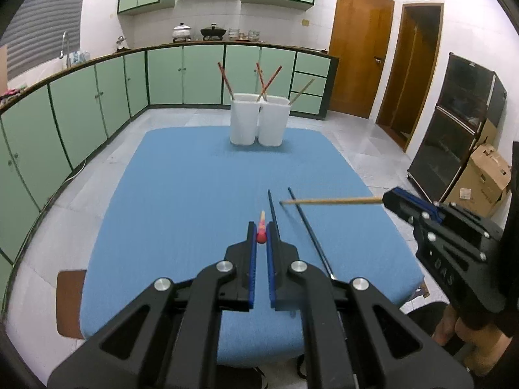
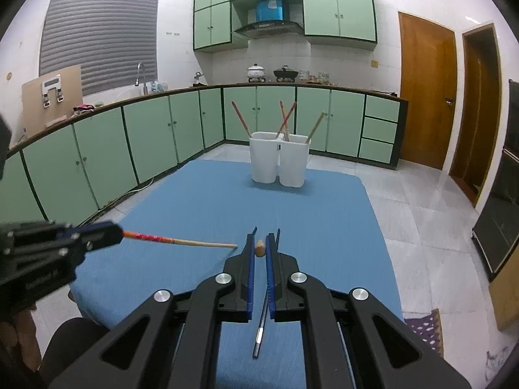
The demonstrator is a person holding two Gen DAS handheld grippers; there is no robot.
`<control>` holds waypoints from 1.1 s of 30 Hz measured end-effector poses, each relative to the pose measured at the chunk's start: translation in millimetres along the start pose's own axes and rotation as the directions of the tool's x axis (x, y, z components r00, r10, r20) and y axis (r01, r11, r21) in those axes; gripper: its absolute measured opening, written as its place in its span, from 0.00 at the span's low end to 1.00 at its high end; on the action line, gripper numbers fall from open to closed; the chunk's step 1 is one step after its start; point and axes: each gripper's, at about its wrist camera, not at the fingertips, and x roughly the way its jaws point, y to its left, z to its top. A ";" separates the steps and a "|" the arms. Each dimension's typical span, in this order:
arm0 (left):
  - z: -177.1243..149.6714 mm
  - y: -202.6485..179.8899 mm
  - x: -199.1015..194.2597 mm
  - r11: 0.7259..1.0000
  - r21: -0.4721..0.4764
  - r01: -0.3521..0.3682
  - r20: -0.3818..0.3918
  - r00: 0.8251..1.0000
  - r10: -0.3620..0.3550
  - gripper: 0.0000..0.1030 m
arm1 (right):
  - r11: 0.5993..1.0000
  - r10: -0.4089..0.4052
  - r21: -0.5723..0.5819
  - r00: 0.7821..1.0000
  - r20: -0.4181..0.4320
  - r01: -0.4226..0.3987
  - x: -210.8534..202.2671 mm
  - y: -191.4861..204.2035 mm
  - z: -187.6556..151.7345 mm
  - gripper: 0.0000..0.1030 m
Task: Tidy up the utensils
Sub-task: 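Lift both chopsticks and carry them toward the white holder, then lower both chopsticks into the holder and open both tools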
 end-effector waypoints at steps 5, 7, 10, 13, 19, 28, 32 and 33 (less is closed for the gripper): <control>39.1 -2.5 2.3 0.999 0.037 -0.004 0.027 1.000 0.003 0.05 | 1.000 0.003 -0.028 1.000 -0.013 -0.003 9.8 -3.7 27.7 0.06; 52.1 -1.9 1.4 0.999 0.043 0.001 0.037 0.999 -0.003 0.05 | 0.999 0.005 -0.046 1.000 -0.020 -0.006 16.5 -4.6 41.4 0.06; 69.1 -1.1 6.0 0.999 0.049 0.001 0.047 0.999 -0.004 0.05 | 0.999 0.020 -0.045 0.999 -0.040 -0.021 27.2 -7.7 56.6 0.06; 80.6 1.3 15.4 0.999 0.046 0.009 0.043 0.999 -0.011 0.05 | 0.998 0.024 -0.061 0.998 -0.054 -0.027 37.6 -8.0 70.9 0.06; 100.7 7.7 31.0 0.998 0.055 0.009 0.050 0.999 -0.011 0.05 | 0.993 0.044 -0.100 0.993 -0.110 -0.055 63.3 -9.8 102.3 0.06; 128.9 14.6 39.9 0.998 0.057 0.005 0.076 0.997 -0.009 0.05 | 0.992 0.062 -0.101 0.985 -0.160 -0.079 94.8 -10.3 146.6 0.06; 147.1 16.4 39.0 0.998 0.059 0.000 0.099 0.995 -0.006 0.05 | 0.993 0.065 -0.089 0.986 -0.153 -0.079 95.0 -13.2 164.4 0.06; 152.1 16.9 39.3 0.998 0.063 -0.004 0.104 0.995 -0.003 0.05 | 0.993 0.060 -0.093 0.987 -0.149 -0.074 94.8 -13.2 168.6 0.06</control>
